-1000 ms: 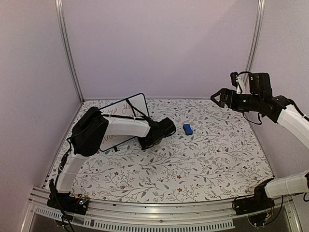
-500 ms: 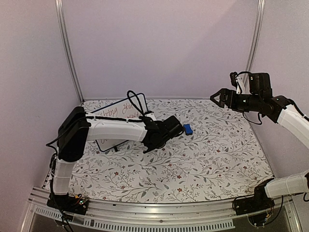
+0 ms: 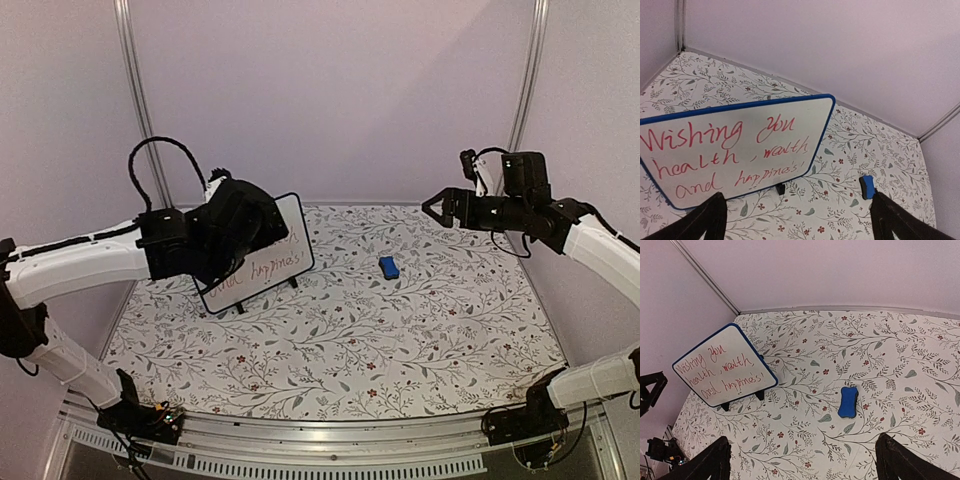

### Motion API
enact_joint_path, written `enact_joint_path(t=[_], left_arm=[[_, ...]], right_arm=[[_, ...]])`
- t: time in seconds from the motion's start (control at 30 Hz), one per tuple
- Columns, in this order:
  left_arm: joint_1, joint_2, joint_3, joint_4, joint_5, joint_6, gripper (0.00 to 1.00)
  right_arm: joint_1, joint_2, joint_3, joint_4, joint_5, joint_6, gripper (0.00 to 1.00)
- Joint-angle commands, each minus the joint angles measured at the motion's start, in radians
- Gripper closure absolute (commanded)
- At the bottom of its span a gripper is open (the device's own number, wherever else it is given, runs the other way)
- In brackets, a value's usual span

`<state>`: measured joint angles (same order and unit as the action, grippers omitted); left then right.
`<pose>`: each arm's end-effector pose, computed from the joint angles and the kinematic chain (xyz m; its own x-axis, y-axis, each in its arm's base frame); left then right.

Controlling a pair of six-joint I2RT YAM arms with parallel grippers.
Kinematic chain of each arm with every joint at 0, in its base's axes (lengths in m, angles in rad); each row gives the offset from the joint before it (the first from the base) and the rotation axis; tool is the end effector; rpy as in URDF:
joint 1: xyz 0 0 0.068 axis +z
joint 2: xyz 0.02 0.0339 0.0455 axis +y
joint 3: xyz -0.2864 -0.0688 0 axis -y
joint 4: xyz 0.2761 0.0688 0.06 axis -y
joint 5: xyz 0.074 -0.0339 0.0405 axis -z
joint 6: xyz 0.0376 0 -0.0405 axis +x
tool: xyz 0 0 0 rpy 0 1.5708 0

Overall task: Erase the whiteboard
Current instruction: Move the whiteboard to the center of the board.

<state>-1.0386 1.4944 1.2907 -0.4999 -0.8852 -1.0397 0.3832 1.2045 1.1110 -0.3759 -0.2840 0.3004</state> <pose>0.2053 -0.2913 0.3387 -0.3785 -0.4332 -0.8180 -0.1584 0.9010 -0.4038 0.2707 0.1205 0.3651 -0.5755 0.0742 -0.8144 -0.4401 0.8112 0.3850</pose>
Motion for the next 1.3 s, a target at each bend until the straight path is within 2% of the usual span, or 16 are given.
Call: enact_joint_path(t=[0.0, 0.17, 0.3, 0.5, 0.77, 0.97, 1.07, 1.17, 1.27], left_arm=[[0.085, -0.220, -0.118, -0.043, 0.045, 0.105, 0.00], [0.176, -0.521, -0.219, -0.049, 0.114, 0.229, 0.00], [0.233, -0.631, -0.227, -0.098, 0.129, 0.301, 0.00], [0.420, -0.659, -0.246, -0.132, 0.268, 0.361, 0.00], [0.799, -0.610, -0.347, -0.042, 0.670, 0.458, 0.00], [1.006, -0.595, -0.420, 0.059, 0.916, 0.511, 0.00], [1.061, -0.569, -0.433, 0.061, 0.972, 0.516, 0.00], [1.066, -0.577, -0.449, 0.064, 0.960, 0.506, 0.00], [1.069, -0.590, -0.465, 0.064, 0.947, 0.495, 0.00]], right_arm=[[0.096, 0.073, -0.007, 0.093, 0.061, -0.063, 0.01], [0.237, 0.190, -0.020, 0.258, 0.146, -0.135, 0.01], [0.339, 0.359, 0.032, 0.347, 0.245, -0.189, 0.01], [0.447, 0.612, 0.163, 0.462, 0.391, -0.230, 0.01], [0.511, 0.885, 0.307, 0.567, 0.436, -0.235, 0.01], [0.523, 1.011, 0.387, 0.625, 0.457, -0.216, 0.04], [0.524, 1.068, 0.419, 0.636, 0.445, -0.193, 0.07], [0.528, 1.111, 0.453, 0.637, 0.443, -0.189, 0.08], [0.530, 1.140, 0.469, 0.638, 0.437, -0.195, 0.14]])
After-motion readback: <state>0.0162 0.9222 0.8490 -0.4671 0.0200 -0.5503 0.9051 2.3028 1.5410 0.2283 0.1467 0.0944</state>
